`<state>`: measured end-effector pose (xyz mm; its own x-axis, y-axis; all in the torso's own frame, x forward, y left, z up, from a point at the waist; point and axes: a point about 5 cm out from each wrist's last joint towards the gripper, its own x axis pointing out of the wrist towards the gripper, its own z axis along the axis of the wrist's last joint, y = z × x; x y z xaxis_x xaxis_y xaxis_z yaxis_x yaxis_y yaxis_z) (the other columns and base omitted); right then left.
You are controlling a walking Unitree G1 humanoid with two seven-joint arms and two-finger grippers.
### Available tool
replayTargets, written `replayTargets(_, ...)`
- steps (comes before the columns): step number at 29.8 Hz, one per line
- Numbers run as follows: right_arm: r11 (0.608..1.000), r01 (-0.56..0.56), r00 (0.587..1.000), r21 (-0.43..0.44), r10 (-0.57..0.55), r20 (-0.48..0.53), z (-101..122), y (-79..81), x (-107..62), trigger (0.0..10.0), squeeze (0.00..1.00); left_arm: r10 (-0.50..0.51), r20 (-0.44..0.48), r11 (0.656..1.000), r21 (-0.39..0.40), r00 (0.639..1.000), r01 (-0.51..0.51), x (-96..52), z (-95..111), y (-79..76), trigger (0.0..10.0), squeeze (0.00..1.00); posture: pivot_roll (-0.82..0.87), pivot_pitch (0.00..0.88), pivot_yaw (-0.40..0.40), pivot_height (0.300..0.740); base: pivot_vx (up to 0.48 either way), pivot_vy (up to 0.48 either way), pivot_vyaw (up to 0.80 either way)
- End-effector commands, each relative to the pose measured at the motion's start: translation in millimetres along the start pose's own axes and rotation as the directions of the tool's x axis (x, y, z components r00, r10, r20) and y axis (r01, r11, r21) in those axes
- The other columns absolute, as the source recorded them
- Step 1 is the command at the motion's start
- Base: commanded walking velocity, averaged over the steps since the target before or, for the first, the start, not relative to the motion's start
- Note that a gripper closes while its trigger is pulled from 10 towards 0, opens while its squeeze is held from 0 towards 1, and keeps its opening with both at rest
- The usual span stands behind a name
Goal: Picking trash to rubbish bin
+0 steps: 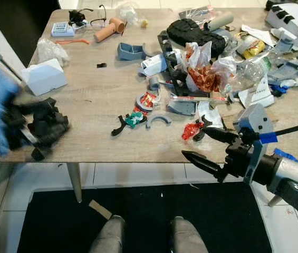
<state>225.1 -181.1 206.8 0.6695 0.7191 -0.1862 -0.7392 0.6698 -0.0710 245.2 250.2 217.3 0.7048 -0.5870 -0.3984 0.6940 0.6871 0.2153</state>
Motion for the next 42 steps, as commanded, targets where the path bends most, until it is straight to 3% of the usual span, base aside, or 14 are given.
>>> replayTargets(1, 1.000, -0.022, 1.000, 0.012, 0.022, -0.009, -2.2, 4.1, 0.2, 10.0, 0.00, 0.048, -0.021, 0.999, 0.001, 0.999, -0.048, 6.7, -7.0, 1.7, 10.0, 0.00, -0.13, 0.170, 0.025, 0.740, 0.000, 0.000, 0.00)
replayTargets(9, 0.998, -0.060, 0.998, 0.026, 0.060, 0.007, -1.4, 11.8, 3.8, 10.0, 0.00, 0.365, 0.101, 0.929, 0.019, 0.926, -0.369, 31.3, 14.6, 27.1, 10.0, 0.00, -0.14, 0.181, 0.026, 0.740, 0.000, 0.000, 0.00)
replayTargets(19, 0.998, -0.059, 0.998, 0.036, 0.059, 0.004, -3.4, 13.4, 2.0, 10.0, 0.00, 0.152, 0.371, 0.987, -0.105, 0.916, -0.121, 24.6, 54.0, 3.6, 10.0, 0.00, -0.13, 0.196, 0.030, 0.740, 0.000, 0.000, 0.00)
replayTargets(25, 0.998, -0.059, 0.998, 0.038, 0.059, 0.006, -3.6, 14.3, 2.8, 10.0, 0.00, 0.392, 0.211, 0.920, -0.091, 0.895, -0.382, 26.7, 34.1, 32.1, 10.0, 0.00, -0.13, 0.201, 0.030, 0.740, 0.000, 0.000, 0.00)
replayTargets(30, 0.998, -0.057, 0.998, 0.039, 0.056, 0.007, -3.7, 14.5, 2.8, 10.0, 0.00, 0.457, 0.053, 0.884, 0.081, 0.888, -0.460, 27.3, 9.2, 37.1, 10.0, 0.00, -0.13, 0.202, 0.030, 0.740, 0.000, 0.000, 0.00)
replayTargets(31, 0.998, -0.056, 0.998, 0.038, 0.056, 0.007, -3.6, 14.5, 2.9, 10.0, 0.00, 0.473, 0.008, 0.872, 0.141, 0.881, -0.469, 28.1, 2.3, 37.9, 10.0, 0.48, -0.13, 0.204, 0.030, 0.740, 0.000, 0.000, 0.00)
replayTargets(33, 0.998, -0.055, 0.998, 0.038, 0.055, 0.008, -3.5, 14.8, 3.2, 10.0, 0.00, 0.527, -0.057, 0.843, 0.163, 0.848, -0.513, 27.3, -8.3, 43.2, 10.0, 0.53, -0.13, 0.204, 0.032, 0.740, 0.000, 0.000, 0.00)
replayTargets(34, 0.998, -0.054, 0.999, 0.039, 0.054, 0.008, -3.4, 14.9, 3.3, 10.0, 0.00, 0.556, -0.068, 0.828, 0.134, 0.828, -0.545, 26.7, -10.1, 46.8, 10.0, 0.80, -0.13, 0.204, 0.032, 0.740, 0.000, 0.000, 0.00)
replayTargets(35, 0.998, -0.054, 0.999, 0.039, 0.054, 0.008, -3.4, 14.9, 3.3, 10.0, 0.00, 0.556, -0.068, 0.828, 0.134, 0.828, -0.545, 26.7, -10.1, 46.8, 10.0, 0.80, -0.13, 0.204, 0.032, 0.740, 0.000, 0.000, 0.00)
replayTargets(36, 0.998, -0.053, 0.999, 0.039, 0.053, 0.008, -3.5, 15.0, 3.2, 10.0, 0.00, 0.567, -0.076, 0.824, 0.066, 0.820, -0.563, 27.9, -10.7, 48.2, 10.0, 1.00, -0.13, 0.206, 0.034, 0.740, 0.000, 0.000, 0.00)
replayTargets(39, 0.998, -0.049, 0.999, 0.039, 0.049, 0.009, -3.3, 15.4, 2.6, 10.0, 0.00, 0.568, -0.065, 0.813, -0.113, 0.820, -0.572, 34.9, -7.6, 48.4, 10.0, 1.00, -0.13, 0.207, 0.036, 0.740, 0.000, 0.000, 0.00)
replayTargets(40, 0.998, -0.048, 0.999, 0.040, 0.048, 0.009, -3.3, 15.4, 2.5, 10.0, 0.00, 0.566, -0.065, 0.812, -0.130, 0.822, -0.570, 36.1, -7.1, 48.1, 10.0, 0.64, -0.13, 0.207, 0.036, 0.740, 0.000, 0.000, 0.00)
replayTargets(41, 0.998, -0.047, 0.999, 0.039, 0.047, 0.009, -3.2, 15.4, 2.6, 10.0, 0.00, 0.566, -0.076, 0.808, -0.149, 0.821, -0.571, 37.6, -8.6, 48.0, 10.0, 0.00, -0.13, 0.207, 0.036, 0.740, 0.000, 0.000, 0.00)
replayTargets(42, 0.998, -0.047, 0.999, 0.040, 0.046, 0.010, -3.2, 15.4, 2.6, 10.0, 0.00, 0.562, -0.087, 0.805, -0.172, 0.822, -0.568, 39.4, -10.4, 47.4, 10.0, 0.00, -0.13, 0.207, 0.036, 0.740, 0.000, 0.000, 0.00)
